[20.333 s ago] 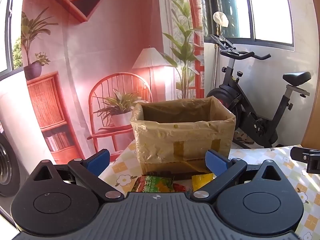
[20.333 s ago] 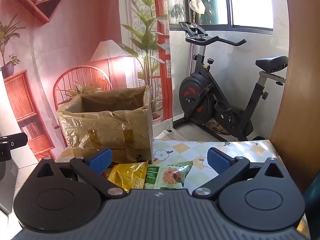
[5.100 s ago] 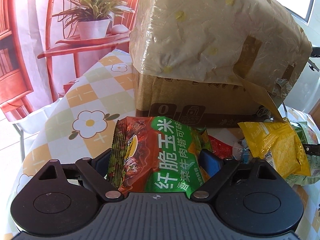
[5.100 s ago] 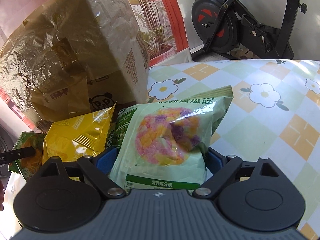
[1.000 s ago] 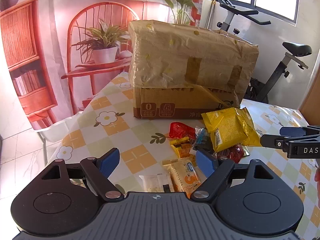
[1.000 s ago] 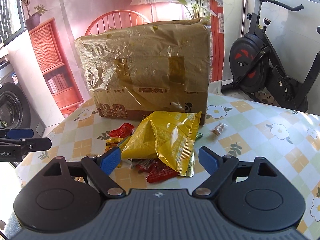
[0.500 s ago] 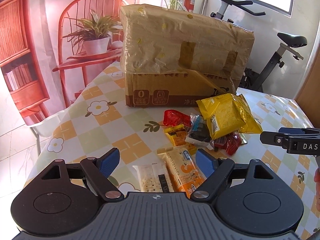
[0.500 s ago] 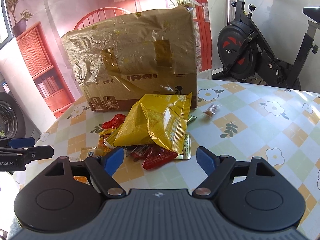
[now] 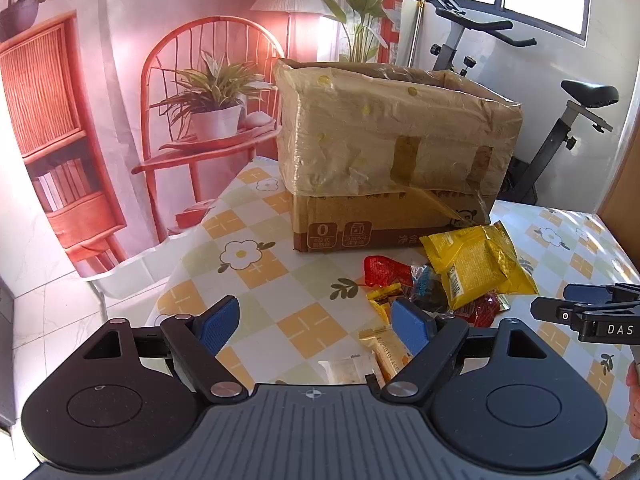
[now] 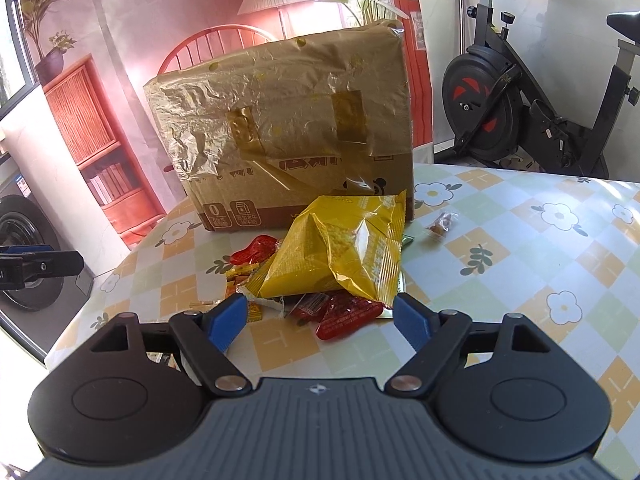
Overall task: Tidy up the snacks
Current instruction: 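Grasp the white cracker pack with the left tool while the right tool grasps the orange-white biscuit bar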
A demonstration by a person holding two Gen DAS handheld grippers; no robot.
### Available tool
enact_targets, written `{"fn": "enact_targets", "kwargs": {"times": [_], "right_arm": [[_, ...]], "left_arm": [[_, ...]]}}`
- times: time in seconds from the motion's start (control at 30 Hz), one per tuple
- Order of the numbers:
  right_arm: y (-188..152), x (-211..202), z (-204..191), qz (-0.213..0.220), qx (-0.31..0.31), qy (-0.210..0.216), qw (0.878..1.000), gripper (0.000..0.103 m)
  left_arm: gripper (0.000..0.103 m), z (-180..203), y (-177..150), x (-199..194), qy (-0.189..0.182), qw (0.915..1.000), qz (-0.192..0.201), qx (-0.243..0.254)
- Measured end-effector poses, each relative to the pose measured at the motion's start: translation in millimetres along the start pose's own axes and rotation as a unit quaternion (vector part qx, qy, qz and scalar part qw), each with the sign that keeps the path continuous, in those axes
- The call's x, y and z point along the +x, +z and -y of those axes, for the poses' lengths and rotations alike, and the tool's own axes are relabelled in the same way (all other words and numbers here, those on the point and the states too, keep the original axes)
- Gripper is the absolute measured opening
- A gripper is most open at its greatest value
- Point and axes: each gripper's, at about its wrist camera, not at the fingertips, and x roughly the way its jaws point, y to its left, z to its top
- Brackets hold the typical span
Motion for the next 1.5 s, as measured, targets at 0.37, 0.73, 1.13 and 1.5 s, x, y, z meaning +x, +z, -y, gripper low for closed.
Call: {"fn": "enact_targets", "kwargs": {"times": [0.37,0.73,1.13,1.5], "right_arm": [[-3.2,9.9,-10.8,-0.014,-0.007,0.000,1.000,0.083],[-8.4,29.5,-22.5,-0.040,-0.007,0.018,0.999,0.083],[-4.7,82.2,-53.8,-0.100,-0.048,0.058,0.992,0.083],[-17.8,118.4,-70.6,-0.162,-0.084,0.072,0.981,0.054]], "left_arm": [[0.085,-9.7,-13.8,9.9,-0.005,0.9998,-0.013,-0.012],[0.085,-21.4,-17.4,11.0,0.000,0.9998,-0.012,-0.017],[0.084,-45.5,-28.2,21.9,0.014,0.9988,-0.022,-0.041],[0.084,-40.9,-31.8,34.8,0.010,0.9979,-0.035,-0.053]]}}
